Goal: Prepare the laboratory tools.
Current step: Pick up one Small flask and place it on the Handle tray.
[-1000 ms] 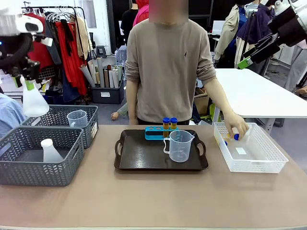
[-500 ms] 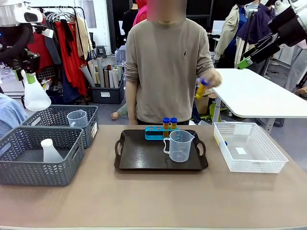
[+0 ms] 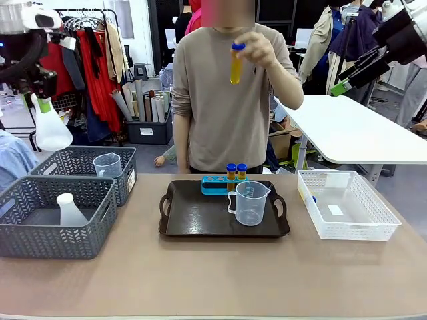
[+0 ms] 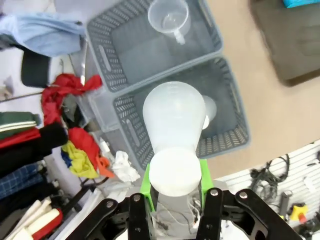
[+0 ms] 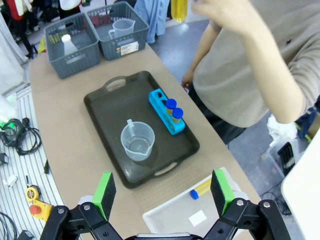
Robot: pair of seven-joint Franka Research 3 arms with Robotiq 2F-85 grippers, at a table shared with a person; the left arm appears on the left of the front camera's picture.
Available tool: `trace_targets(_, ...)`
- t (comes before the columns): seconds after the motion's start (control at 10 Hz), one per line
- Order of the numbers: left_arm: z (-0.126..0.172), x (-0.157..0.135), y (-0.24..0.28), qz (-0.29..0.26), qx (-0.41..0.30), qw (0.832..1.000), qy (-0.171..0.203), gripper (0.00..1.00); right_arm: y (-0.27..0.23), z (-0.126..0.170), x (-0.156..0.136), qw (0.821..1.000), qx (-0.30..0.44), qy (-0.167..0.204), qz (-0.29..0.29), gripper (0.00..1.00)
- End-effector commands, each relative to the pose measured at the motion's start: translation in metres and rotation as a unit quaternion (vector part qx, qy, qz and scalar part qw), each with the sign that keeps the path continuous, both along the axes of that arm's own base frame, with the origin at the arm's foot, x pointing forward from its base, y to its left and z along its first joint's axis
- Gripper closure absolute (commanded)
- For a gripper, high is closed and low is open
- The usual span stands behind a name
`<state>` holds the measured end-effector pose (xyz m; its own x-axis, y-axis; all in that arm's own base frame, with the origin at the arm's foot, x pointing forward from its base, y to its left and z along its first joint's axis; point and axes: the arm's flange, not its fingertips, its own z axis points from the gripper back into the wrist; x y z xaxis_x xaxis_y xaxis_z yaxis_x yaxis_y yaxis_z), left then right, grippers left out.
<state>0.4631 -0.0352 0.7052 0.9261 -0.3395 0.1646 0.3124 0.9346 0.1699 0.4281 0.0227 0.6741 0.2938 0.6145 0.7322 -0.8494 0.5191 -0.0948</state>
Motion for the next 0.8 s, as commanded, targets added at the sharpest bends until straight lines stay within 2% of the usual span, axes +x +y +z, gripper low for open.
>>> trace_targets(0.0, 0.040, -0.005, -0.030, -0.045, 0.018, 0.999, -0.015, 1.00, 0.000, 0.001, 0.000, 1.000, 0.002, -0.005, 0.007, 0.00)
trace_targets(0.4, 0.057, 0.001, -0.100, -0.136, 0.012, 0.990, -0.034, 1.00, 0.000, 0.001, 0.000, 1.000, 0.002, -0.005, 0.007, 0.00)
trace_targets(0.7, 0.038, 0.015, -0.143, -0.193, -0.006, 0.981, -0.032, 1.00, 0.000, 0.001, 0.000, 1.000, 0.002, -0.005, 0.007, 0.00)
